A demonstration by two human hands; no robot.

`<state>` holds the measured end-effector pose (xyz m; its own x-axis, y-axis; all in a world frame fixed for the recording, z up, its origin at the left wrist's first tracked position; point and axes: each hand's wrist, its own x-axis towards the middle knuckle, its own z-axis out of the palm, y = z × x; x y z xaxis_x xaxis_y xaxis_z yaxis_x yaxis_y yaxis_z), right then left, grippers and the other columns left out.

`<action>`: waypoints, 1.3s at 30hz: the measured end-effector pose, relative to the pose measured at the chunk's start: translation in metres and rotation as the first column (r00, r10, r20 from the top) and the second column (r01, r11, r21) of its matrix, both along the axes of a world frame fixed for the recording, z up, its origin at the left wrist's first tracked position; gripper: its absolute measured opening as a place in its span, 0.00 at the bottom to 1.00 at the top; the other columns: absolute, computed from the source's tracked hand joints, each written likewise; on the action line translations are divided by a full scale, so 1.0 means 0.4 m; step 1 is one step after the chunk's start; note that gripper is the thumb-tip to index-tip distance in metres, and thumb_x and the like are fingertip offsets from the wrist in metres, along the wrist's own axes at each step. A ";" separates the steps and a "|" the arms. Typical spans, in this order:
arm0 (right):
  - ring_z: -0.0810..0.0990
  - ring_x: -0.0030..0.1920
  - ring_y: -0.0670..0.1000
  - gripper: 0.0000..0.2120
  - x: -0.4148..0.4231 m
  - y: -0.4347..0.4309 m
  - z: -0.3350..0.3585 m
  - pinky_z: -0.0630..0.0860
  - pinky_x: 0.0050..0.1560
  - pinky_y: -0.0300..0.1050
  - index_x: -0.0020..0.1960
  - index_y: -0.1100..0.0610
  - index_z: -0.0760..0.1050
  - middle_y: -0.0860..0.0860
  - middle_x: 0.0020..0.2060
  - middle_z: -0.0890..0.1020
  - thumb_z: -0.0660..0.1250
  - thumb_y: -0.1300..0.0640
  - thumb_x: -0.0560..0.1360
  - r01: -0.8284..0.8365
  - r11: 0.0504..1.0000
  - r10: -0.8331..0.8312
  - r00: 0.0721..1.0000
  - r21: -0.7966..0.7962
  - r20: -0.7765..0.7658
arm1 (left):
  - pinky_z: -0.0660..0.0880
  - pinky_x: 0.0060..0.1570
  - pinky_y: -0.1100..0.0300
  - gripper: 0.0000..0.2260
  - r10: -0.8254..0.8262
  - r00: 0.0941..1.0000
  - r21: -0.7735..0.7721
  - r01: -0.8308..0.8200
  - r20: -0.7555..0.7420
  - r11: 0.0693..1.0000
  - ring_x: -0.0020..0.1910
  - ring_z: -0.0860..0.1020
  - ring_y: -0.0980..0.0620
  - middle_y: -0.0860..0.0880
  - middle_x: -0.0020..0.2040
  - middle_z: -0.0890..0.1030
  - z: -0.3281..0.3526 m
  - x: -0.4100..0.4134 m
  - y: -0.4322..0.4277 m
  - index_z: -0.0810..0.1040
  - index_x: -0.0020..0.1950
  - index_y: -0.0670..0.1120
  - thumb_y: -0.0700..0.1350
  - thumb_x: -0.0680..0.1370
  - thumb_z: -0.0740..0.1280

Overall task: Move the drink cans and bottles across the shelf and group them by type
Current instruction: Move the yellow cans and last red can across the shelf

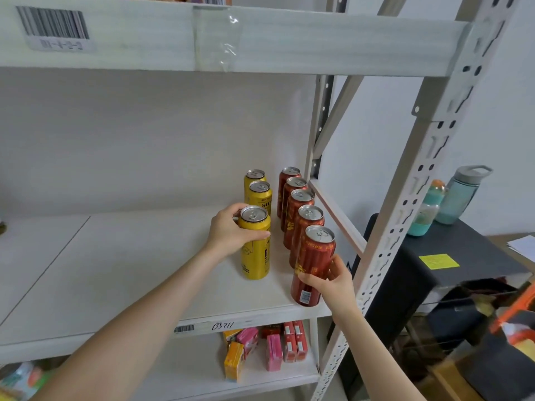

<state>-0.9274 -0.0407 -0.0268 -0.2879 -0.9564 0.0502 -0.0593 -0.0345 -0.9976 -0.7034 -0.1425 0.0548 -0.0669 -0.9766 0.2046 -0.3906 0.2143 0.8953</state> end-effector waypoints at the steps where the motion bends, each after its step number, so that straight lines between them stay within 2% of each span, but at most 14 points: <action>1: 0.82 0.50 0.42 0.27 -0.005 -0.005 -0.004 0.75 0.44 0.38 0.55 0.42 0.74 0.40 0.48 0.84 0.80 0.60 0.64 0.000 1.000 0.000 1.000 0.004 -0.005 | 0.81 0.51 0.52 0.27 0.016 1.000 0.000 -0.016 -0.008 1.000 0.50 0.81 0.56 0.56 0.50 0.83 -0.004 -0.005 -0.004 0.79 0.52 0.56 0.51 0.57 0.84; 4: 0.82 0.49 0.41 0.28 -0.019 -0.016 -0.013 0.75 0.42 0.35 0.55 0.43 0.74 0.40 0.47 0.84 0.81 0.60 0.62 -0.005 1.000 0.005 1.000 0.012 -0.023 | 0.80 0.50 0.54 0.26 0.061 0.998 -0.012 -0.061 -0.014 0.998 0.49 0.81 0.56 0.57 0.49 0.83 -0.020 -0.014 -0.014 0.79 0.51 0.56 0.50 0.57 0.84; 9: 0.82 0.48 0.39 0.33 -0.032 -0.030 -0.020 0.77 0.37 0.32 0.56 0.47 0.74 0.40 0.47 0.84 0.81 0.50 0.53 -0.030 1.000 0.030 0.999 0.001 -0.016 | 0.80 0.52 0.51 0.27 0.117 0.993 -0.008 -0.117 -0.017 0.993 0.50 0.81 0.56 0.56 0.49 0.83 -0.037 -0.034 -0.032 0.80 0.52 0.54 0.50 0.57 0.84; 13: 0.81 0.48 0.38 0.29 -0.041 -0.037 -0.032 0.77 0.37 0.31 0.56 0.44 0.73 0.38 0.47 0.83 0.82 0.59 0.61 -0.051 0.999 0.051 0.998 -0.006 -0.022 | 0.80 0.53 0.49 0.26 0.114 0.994 -0.024 -0.114 -0.002 0.993 0.50 0.81 0.55 0.56 0.48 0.83 -0.043 -0.050 -0.041 0.79 0.51 0.55 0.51 0.57 0.84; 15: 0.81 0.49 0.38 0.28 -0.044 -0.039 -0.038 0.77 0.38 0.31 0.56 0.44 0.73 0.38 0.48 0.83 0.81 0.59 0.62 -0.057 0.998 0.057 0.998 -0.016 -0.028 | 0.80 0.54 0.50 0.26 0.110 0.994 -0.032 -0.110 0.007 0.993 0.51 0.81 0.55 0.56 0.49 0.83 -0.045 -0.055 -0.045 0.79 0.52 0.55 0.50 0.58 0.84; 17: 0.80 0.51 0.37 0.29 -0.043 -0.037 -0.039 0.77 0.40 0.33 0.57 0.42 0.73 0.37 0.50 0.82 0.82 0.57 0.62 -0.063 0.998 0.063 0.997 -0.023 -0.039 | 0.79 0.53 0.54 0.26 0.106 0.994 -0.035 -0.106 0.013 0.994 0.50 0.81 0.57 0.57 0.50 0.83 -0.047 -0.057 -0.045 0.79 0.54 0.55 0.50 0.59 0.83; 19: 0.78 0.53 0.35 0.32 -0.042 -0.031 -0.043 0.75 0.44 0.35 0.59 0.41 0.71 0.35 0.51 0.80 0.82 0.53 0.61 -0.071 0.997 0.070 0.996 -0.022 -0.057 | 0.78 0.48 0.64 0.26 0.103 0.995 -0.037 -0.103 0.000 0.994 0.49 0.79 0.63 0.59 0.49 0.82 -0.051 -0.055 -0.039 0.79 0.55 0.54 0.50 0.60 0.83; 21: 0.77 0.54 0.35 0.36 -0.044 -0.020 -0.055 0.73 0.48 0.35 0.61 0.40 0.70 0.35 0.53 0.79 0.82 0.49 0.58 -0.074 0.997 0.073 0.994 -0.013 -0.077 | 0.72 0.41 0.74 0.27 0.103 0.995 -0.028 -0.103 -0.008 0.994 0.47 0.77 0.69 0.63 0.49 0.80 -0.062 -0.050 -0.027 0.77 0.56 0.56 0.50 0.61 0.83; 22: 0.77 0.55 0.36 0.37 -0.047 -0.015 -0.062 0.72 0.48 0.34 0.62 0.39 0.70 0.36 0.54 0.79 0.82 0.48 0.58 -0.074 0.997 0.073 0.994 -0.006 -0.087 | 0.70 0.40 0.75 0.28 0.104 0.995 -0.013 -0.104 -0.003 0.995 0.46 0.76 0.69 0.65 0.48 0.79 -0.073 -0.048 -0.021 0.76 0.57 0.57 0.50 0.61 0.83; 25: 0.77 0.57 0.40 0.36 -0.058 -0.004 -0.081 0.73 0.49 0.34 0.63 0.41 0.71 0.39 0.56 0.79 0.83 0.52 0.60 -0.070 0.998 0.070 0.991 0.004 -0.112 | 0.69 0.39 0.73 0.31 0.109 0.994 0.077 -0.110 0.021 0.991 0.46 0.77 0.62 0.57 0.50 0.79 -0.133 -0.041 -0.010 0.75 0.60 0.51 0.47 0.61 0.83; 28: 0.78 0.58 0.43 0.33 -0.066 -0.006 -0.088 0.75 0.48 0.35 0.63 0.44 0.72 0.42 0.56 0.81 0.82 0.56 0.63 -0.072 0.997 0.072 0.989 0.006 -0.128 | 0.72 0.40 0.70 0.33 0.110 0.993 0.166 -0.114 0.035 0.980 0.48 0.79 0.52 0.49 0.53 0.80 -0.198 -0.038 -0.006 0.76 0.63 0.46 0.44 0.61 0.84; 30: 0.79 0.57 0.43 0.33 -0.070 -0.010 -0.089 0.76 0.48 0.36 0.63 0.45 0.72 0.42 0.56 0.81 0.82 0.57 0.63 -0.074 0.997 0.073 0.988 0.001 -0.136 | 0.74 0.43 0.66 0.33 0.102 0.994 0.182 -0.107 0.036 0.977 0.49 0.80 0.50 0.49 0.53 0.81 -0.220 -0.041 -0.014 0.76 0.63 0.46 0.44 0.61 0.84; 34: 0.79 0.56 0.39 0.32 -0.073 -0.017 -0.089 0.75 0.50 0.37 0.62 0.42 0.73 0.40 0.54 0.82 0.82 0.56 0.63 -0.061 0.998 0.060 0.989 -0.004 -0.135 | 0.71 0.39 0.71 0.32 0.087 0.996 0.178 -0.092 0.032 0.980 0.48 0.80 0.52 0.52 0.51 0.80 -0.224 -0.050 -0.046 0.76 0.61 0.49 0.44 0.60 0.84; 39: 0.78 0.56 0.38 0.31 -0.075 -0.027 -0.091 0.75 0.46 0.32 0.60 0.39 0.72 0.40 0.54 0.81 0.82 0.56 0.63 -0.071 0.997 0.071 0.988 0.006 -0.138 | 0.76 0.47 0.61 0.32 0.074 0.997 0.170 -0.077 0.020 0.982 0.50 0.79 0.50 0.52 0.51 0.80 -0.231 -0.060 -0.078 0.76 0.62 0.49 0.45 0.60 0.84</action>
